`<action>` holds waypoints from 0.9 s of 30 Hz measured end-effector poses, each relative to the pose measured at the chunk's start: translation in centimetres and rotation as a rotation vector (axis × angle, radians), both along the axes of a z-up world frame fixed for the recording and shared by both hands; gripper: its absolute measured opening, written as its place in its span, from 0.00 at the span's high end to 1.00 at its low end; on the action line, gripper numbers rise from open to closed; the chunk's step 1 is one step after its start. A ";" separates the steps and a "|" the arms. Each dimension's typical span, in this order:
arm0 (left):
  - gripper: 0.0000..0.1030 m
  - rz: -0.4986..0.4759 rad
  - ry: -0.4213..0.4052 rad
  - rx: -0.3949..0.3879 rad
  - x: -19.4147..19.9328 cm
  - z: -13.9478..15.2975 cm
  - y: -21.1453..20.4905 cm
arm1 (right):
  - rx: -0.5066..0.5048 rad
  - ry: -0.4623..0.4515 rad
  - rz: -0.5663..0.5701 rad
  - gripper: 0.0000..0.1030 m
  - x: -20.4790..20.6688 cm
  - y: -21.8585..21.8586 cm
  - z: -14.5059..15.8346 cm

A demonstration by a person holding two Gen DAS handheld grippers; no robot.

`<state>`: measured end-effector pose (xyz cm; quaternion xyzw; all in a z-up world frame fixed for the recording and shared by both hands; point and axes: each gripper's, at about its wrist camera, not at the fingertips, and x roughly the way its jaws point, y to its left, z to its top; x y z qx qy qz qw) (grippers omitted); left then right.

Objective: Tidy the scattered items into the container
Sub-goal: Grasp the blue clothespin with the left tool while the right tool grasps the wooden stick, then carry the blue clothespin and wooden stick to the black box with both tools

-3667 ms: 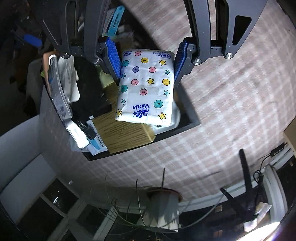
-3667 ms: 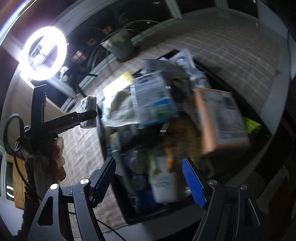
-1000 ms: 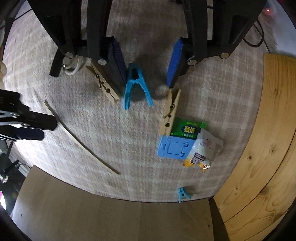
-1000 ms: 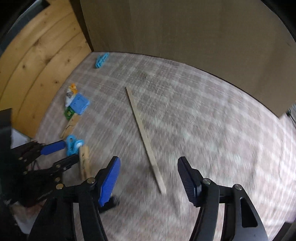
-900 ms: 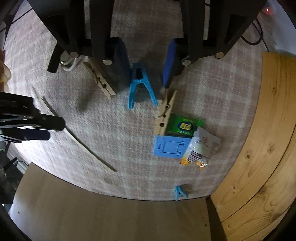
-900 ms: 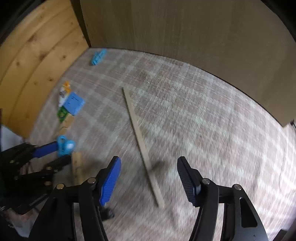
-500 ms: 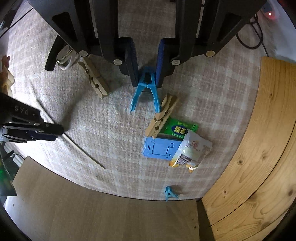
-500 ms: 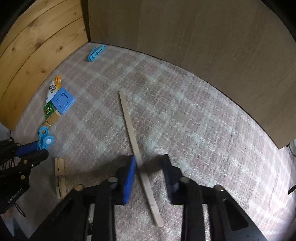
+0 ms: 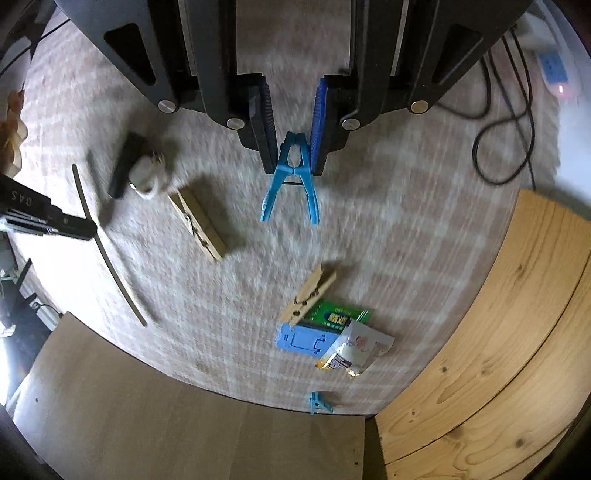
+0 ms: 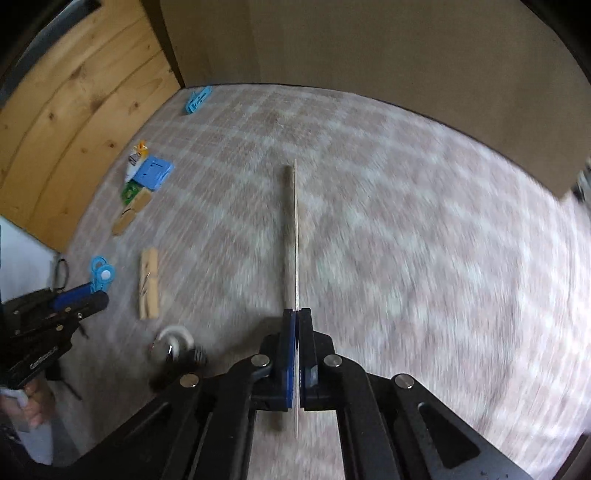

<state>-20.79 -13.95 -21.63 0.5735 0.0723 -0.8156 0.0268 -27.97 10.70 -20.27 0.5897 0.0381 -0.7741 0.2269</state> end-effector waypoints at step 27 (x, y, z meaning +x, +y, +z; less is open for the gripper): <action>0.81 -0.601 0.127 0.127 5.3 8.5 35.5 | -0.202 0.188 -0.615 0.99 22.3 32.1 10.5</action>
